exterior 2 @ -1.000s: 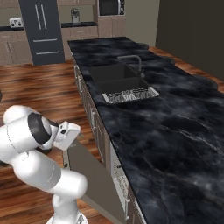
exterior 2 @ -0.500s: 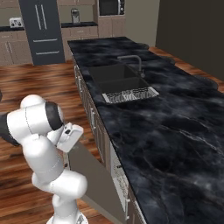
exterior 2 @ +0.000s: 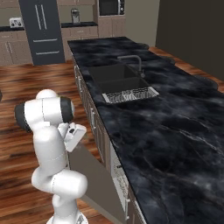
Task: Open the dishwasher door and pull out the top rack.
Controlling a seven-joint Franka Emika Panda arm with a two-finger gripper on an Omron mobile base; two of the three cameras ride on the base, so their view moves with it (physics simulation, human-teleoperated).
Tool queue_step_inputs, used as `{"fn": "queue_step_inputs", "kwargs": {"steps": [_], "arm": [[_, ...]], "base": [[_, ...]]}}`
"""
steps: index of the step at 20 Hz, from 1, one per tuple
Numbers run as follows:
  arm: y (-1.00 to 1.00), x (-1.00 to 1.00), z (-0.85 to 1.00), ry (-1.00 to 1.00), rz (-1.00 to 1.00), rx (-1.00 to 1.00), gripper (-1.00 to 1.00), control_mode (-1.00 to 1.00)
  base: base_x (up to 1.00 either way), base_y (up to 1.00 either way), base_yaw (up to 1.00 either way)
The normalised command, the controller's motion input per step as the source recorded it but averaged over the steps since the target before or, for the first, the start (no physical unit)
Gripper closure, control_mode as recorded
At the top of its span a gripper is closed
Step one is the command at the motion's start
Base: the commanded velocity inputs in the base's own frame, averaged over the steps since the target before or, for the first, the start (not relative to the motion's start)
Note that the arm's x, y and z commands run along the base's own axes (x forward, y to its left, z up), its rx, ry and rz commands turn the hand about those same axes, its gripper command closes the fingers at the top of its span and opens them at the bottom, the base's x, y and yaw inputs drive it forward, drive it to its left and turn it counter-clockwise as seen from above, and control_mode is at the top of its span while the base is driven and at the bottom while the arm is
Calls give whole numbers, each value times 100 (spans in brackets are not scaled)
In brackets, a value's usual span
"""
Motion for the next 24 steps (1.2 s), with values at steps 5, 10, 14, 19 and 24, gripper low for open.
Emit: {"fn": "queue_step_inputs", "kwargs": {"steps": [5, 10, 14, 19, 24], "arm": [[0, 35, -27, 0, 4, 0, -100, -100], [0, 30, -50, 3, 4, 0, -100, -100], [0, 28, -49, 3, 4, 2, -100, -100], [0, 19, -47, 2, 5, 3, -100, -100], [12, 7, -46, 3, 5, 4, -100, -100]], "base": [[0, 0, 0], [0, 0, 0], [0, 0, 0], [0, 0, 0], [0, 0, 0]]}}
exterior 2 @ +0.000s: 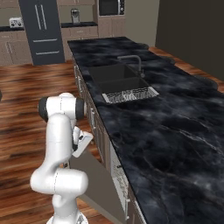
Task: Open the dishwasher door and pull out the top rack.
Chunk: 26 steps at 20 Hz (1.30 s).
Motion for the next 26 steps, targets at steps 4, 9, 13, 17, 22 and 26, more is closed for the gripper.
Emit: {"fn": "queue_step_inputs", "kwargs": {"steps": [4, 9, 13, 17, 22, 26], "arm": [[33, 0, -42, 5, 4, 7, -100, -100], [61, 0, -46, 9, 1, 14, -100, -100], [61, 0, -35, 3, 0, 6, -100, -100], [10, 0, -1, -1, -1, -1, -100, -100], [0, 0, 0, -6, -5, -7, -100, -100], [0, 0, 0, -5, -7, -8, -100, -100]], "base": [[0, 0, 0], [0, 0, 0], [0, 0, 0], [0, 0, 0], [0, 0, 0], [0, 0, 0]]}}
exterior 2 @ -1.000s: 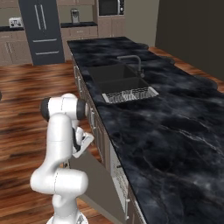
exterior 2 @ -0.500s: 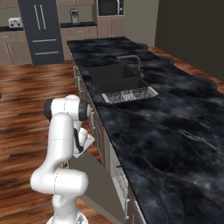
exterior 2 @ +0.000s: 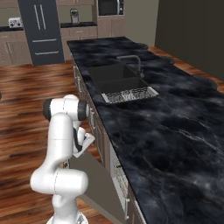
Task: Open the dishwasher door and pull out the top rack.
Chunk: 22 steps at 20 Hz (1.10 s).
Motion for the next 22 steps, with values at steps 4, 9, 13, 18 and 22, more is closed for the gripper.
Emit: {"fn": "queue_step_inputs", "kwargs": {"steps": [4, 9, 13, 18, 22], "arm": [[-13, 6, 0, 0, -5, -1, -100, -100], [-29, 16, 0, 0, -5, 0, -100, -100], [-29, 12, 0, 0, -4, 0, -100, -100], [-14, 6, 0, 0, -4, 0, -100, -100], [-10, 4, 0, 0, -4, -1, -100, -100]], "base": [[0, 0, 0], [0, 0, 0], [0, 0, 0], [0, 0, 0], [0, 0, 0]]}}
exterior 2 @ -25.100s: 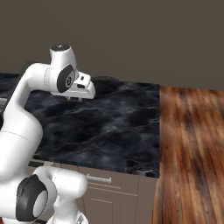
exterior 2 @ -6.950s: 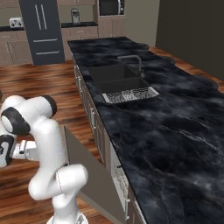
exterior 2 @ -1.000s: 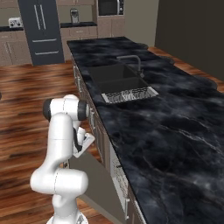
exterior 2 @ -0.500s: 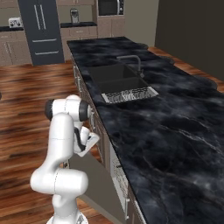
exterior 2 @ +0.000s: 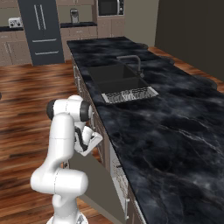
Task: Open the dishwasher door and pull out the top rack.
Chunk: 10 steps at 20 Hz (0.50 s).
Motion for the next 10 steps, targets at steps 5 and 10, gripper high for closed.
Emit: {"fn": "queue_step_inputs", "kwargs": {"steps": [5, 10], "arm": [[-3, 0, 0, 0, -5, -5, -100, -100], [-10, 1, 0, 0, -7, -10, -100, -100]], "base": [[0, 0, 0], [0, 0, 0]]}}
